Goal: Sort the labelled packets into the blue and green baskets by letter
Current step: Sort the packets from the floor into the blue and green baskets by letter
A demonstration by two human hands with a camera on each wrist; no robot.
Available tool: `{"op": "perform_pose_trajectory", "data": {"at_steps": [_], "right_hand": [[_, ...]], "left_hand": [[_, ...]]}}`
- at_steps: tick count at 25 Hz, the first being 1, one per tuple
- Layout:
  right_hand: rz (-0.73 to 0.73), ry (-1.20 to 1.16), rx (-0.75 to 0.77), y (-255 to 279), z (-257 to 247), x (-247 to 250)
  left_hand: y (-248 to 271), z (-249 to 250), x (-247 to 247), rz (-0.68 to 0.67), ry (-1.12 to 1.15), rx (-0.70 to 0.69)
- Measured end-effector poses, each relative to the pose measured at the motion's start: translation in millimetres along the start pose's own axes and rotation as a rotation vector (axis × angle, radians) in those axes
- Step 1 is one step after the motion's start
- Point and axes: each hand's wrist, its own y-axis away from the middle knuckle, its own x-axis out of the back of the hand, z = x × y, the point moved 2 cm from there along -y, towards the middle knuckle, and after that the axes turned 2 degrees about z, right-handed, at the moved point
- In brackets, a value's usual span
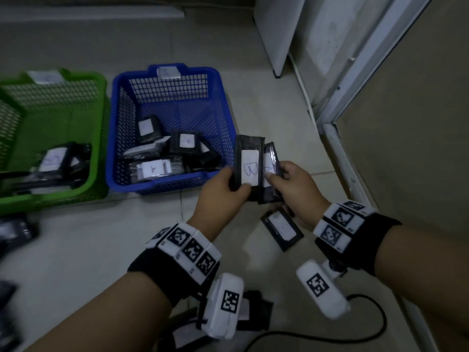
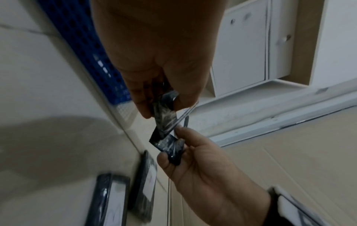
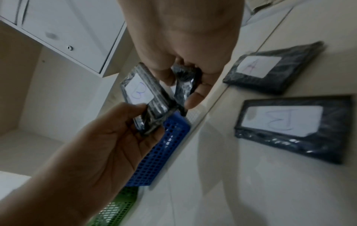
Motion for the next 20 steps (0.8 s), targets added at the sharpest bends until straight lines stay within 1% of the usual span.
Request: {"op": "perform_pose_trajectory", "data": {"at_steps": [2,5,7,9,12,14,16,18,20], "right_hand": [[-0.097,-0.081,0.025,-1.9,-20.9,-26.3],[-0.233,-0.081,0.103,-11.0,-49.7,-75.7],[-0.313,-0.077,0.123,-15.5,-63.9,-111.5],[-0.363,-0.098,0.125,-18.4,-72.6,-147.1],[-0.373,-0.093,0.114,-21.4,-74.2,-185.1],[-0.351,-0.008,0.088,-21.7,-71.2,-194.4],[-0.336,0.133,0.1,-21.3,-69.6,-194.3],[-0.302,0.364,0.216,-17.8,-70.1,-190.2],[-0.223,0.577,0.388,-11.1,-68.2,-182.3]], "left_hand": [[-1.7,-0.1,39.1,0.124,0.029,-0.01],[-2.7,-12.7,102.5,0.342,0.074,0.031],[-3.1,-28.4,140.1,0.432,0.119,0.071],[-1.0,-45.4,175.0,0.499,0.15,0.105],[4.9,-64.4,221.1,0.641,0.118,0.149],[9.8,-73.3,243.5,0.749,0.06,0.182],[12.1,-82.0,258.1,0.809,-0.019,0.196],[9.1,-93.4,267.3,0.792,-0.12,0.211],[3.8,-103.6,270.1,0.723,-0.222,0.211]]}}
